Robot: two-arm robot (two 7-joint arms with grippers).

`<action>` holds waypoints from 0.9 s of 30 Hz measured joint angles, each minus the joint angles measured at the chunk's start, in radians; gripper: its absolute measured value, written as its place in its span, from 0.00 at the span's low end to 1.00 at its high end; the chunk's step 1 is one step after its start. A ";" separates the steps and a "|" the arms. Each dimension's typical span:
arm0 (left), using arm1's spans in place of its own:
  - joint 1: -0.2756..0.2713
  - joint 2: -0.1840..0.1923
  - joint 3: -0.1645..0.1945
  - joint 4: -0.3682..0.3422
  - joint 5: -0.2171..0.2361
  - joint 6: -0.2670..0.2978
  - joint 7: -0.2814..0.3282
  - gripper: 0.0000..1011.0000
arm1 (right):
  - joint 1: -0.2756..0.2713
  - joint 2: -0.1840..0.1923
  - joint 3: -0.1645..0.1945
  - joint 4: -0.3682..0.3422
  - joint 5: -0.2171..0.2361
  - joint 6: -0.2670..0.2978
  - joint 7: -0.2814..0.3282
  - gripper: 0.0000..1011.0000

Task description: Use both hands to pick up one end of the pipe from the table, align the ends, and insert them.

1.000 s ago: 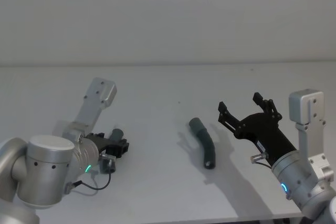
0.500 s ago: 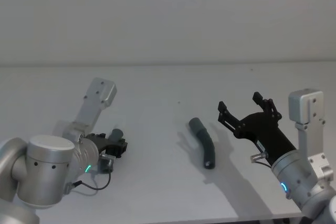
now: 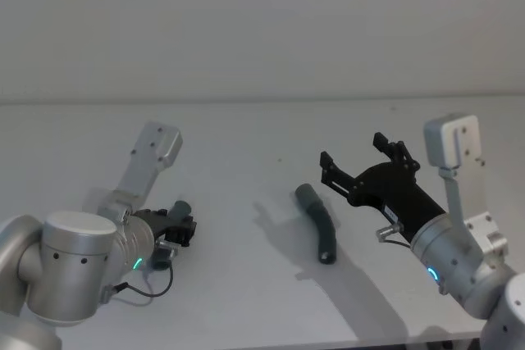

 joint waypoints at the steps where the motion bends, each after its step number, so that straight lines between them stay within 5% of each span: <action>1: 0.000 0.000 0.000 0.000 0.000 0.000 0.000 0.41 | 0.005 0.000 -0.002 -0.009 0.001 0.026 0.000 0.99; 18: 0.000 0.000 0.000 0.000 0.000 0.000 0.000 0.34 | 0.016 -0.029 -0.008 -0.119 0.015 0.378 -0.057 0.99; 27: 0.000 0.000 0.000 0.000 0.000 0.000 0.000 0.34 | 0.015 -0.029 -0.018 -0.145 0.005 0.517 -0.086 0.99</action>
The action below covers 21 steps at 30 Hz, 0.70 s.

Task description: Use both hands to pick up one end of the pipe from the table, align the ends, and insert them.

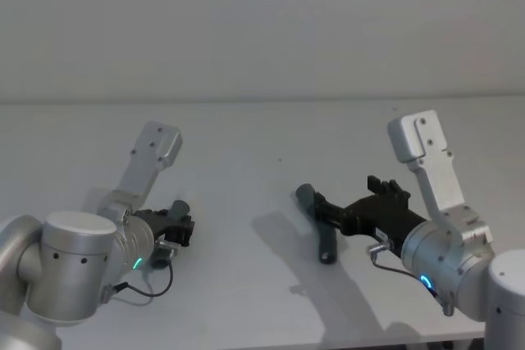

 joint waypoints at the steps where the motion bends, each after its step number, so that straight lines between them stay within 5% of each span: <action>1: 0.000 0.000 0.000 0.000 0.000 0.000 0.000 0.34 | 0.000 0.000 0.000 0.000 0.000 0.000 0.000 0.99; 12: 0.000 0.000 0.000 0.000 0.000 0.000 0.000 0.34 | 0.024 0.015 -0.018 0.019 -0.009 0.059 0.022 0.99; 21: 0.000 0.000 0.000 0.000 0.000 0.000 0.000 0.34 | 0.070 -0.008 -0.020 0.072 -0.010 0.066 0.032 0.99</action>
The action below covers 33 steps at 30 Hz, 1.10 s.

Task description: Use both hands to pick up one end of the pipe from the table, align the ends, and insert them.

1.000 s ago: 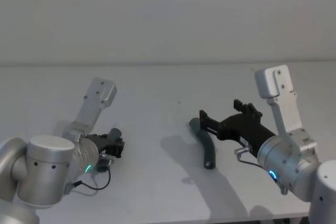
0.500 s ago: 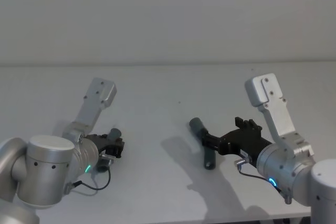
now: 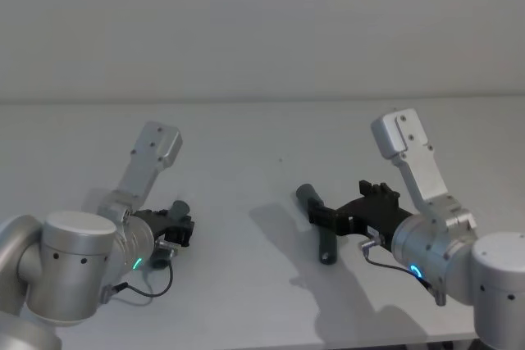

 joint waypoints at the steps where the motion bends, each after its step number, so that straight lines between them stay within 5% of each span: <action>1: 0.000 0.000 0.000 0.000 0.000 0.000 0.000 0.34 | 0.005 -0.003 0.000 0.005 0.000 0.001 0.000 0.99; 33: 0.000 0.000 0.000 0.000 0.000 0.000 0.000 0.34 | 0.091 0.011 -0.028 0.117 0.006 0.085 0.100 0.99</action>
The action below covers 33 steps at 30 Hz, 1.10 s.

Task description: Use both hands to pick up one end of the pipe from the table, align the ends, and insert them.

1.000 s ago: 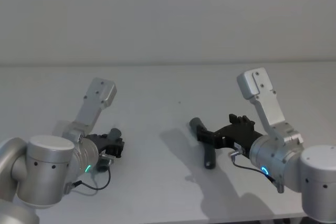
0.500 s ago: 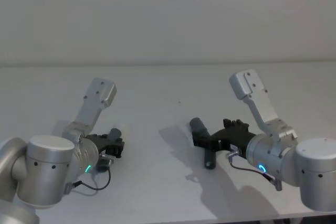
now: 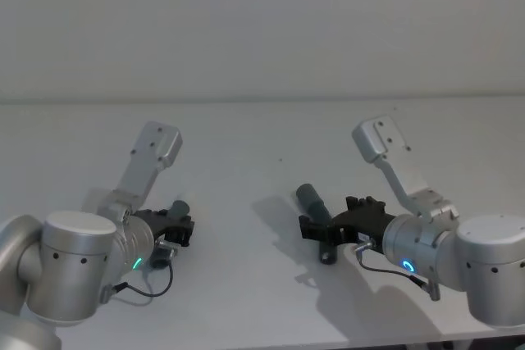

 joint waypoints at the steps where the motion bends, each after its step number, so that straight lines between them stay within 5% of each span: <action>1: 0.000 0.000 0.000 0.000 0.000 0.000 0.000 0.34 | 0.001 0.000 -0.001 0.002 -0.001 0.000 0.001 0.99; 22: 0.000 0.000 0.000 0.000 0.000 0.000 0.000 0.34 | 0.044 0.026 -0.033 0.076 -0.029 -0.033 0.065 0.99; 33: 0.000 0.000 0.000 0.000 0.000 0.000 0.000 0.34 | 0.074 0.009 -0.035 0.126 -0.045 -0.047 0.068 0.99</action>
